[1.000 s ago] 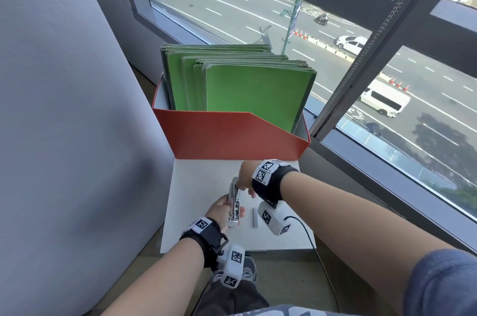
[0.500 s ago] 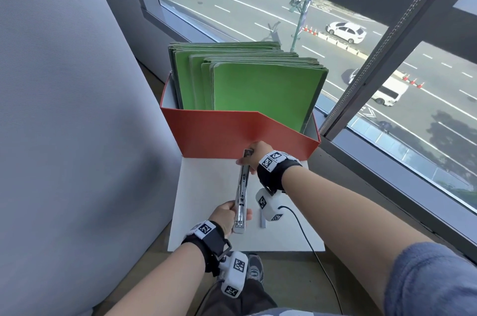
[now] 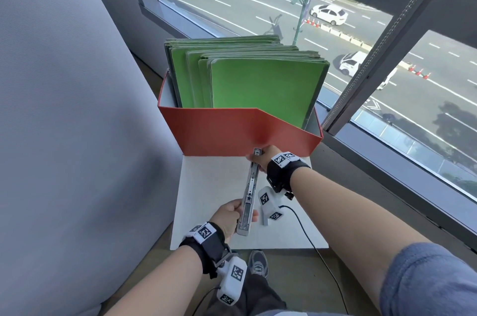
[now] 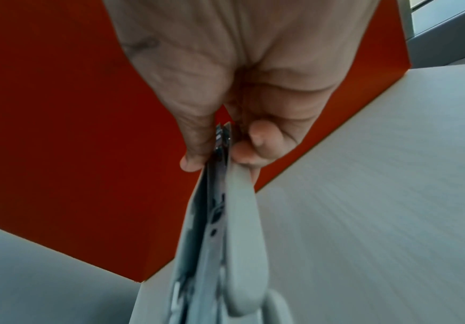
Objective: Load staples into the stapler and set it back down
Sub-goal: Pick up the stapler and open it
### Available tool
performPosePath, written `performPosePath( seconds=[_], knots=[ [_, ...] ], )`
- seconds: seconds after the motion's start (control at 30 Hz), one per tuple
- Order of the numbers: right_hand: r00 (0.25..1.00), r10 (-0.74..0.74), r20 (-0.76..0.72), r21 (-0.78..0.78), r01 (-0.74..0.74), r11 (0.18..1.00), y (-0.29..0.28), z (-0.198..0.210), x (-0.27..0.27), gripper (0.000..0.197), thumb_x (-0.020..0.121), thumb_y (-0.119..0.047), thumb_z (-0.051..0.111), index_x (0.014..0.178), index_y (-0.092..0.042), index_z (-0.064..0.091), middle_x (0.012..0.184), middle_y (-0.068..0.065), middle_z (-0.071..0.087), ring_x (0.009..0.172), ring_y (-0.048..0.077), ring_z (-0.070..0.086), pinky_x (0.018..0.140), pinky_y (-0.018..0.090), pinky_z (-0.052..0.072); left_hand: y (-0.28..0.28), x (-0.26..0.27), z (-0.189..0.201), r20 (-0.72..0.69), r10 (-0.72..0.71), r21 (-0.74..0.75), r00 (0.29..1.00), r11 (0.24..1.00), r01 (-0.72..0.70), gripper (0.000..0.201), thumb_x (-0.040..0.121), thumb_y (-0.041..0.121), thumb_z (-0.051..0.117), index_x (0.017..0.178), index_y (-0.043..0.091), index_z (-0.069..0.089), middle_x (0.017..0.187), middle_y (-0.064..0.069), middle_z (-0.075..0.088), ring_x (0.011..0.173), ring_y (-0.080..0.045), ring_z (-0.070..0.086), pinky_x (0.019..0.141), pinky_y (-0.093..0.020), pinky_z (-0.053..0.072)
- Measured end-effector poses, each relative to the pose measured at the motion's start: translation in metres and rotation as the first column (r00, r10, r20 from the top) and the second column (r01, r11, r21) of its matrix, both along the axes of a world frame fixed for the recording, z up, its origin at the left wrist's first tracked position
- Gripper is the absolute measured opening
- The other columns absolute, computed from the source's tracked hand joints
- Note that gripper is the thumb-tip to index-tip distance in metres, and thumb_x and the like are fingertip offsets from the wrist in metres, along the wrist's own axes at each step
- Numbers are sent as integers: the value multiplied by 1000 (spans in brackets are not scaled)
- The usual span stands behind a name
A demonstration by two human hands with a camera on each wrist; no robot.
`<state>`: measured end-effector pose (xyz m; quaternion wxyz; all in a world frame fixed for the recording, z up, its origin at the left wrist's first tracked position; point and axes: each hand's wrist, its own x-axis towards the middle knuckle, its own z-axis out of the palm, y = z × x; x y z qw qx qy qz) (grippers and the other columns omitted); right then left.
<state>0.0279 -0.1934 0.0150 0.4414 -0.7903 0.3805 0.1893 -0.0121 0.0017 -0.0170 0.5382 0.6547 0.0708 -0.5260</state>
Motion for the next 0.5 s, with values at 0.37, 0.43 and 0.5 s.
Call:
performPosePath(
  seconds=[0.37, 0.43, 0.5],
  knots=[
    [999, 27, 43, 21, -28, 999, 3, 20, -11, 35, 90, -44, 54, 93, -10, 59, 58, 5, 55, 46, 18, 48, 51, 29, 42, -20, 6, 12, -178, 146, -65, 973, 985, -160, 38, 95, 49, 34, 124, 34, 54, 62, -1, 74, 60, -20, 69, 74, -35, 49],
    [997, 45, 65, 19, -46, 999, 4, 25, -15, 38, 92, -45, 48, 108, -12, 57, 65, 7, 60, 48, 17, 52, 48, 28, 43, -22, 5, 8, -192, 149, -59, 970, 985, -163, 47, 92, 55, 38, 126, 27, 54, 66, -1, 75, 63, -19, 69, 77, -35, 47],
    [994, 44, 95, 35, -48, 998, 4, 29, -19, 45, 94, -47, 42, 114, -8, 55, 81, 15, 68, 59, 25, 62, 56, 33, 53, -22, 6, 5, -205, 157, -67, 966, 983, -174, 52, 89, 59, 40, 127, 26, 54, 72, -3, 75, 67, -20, 68, 75, -35, 48]
  ],
)
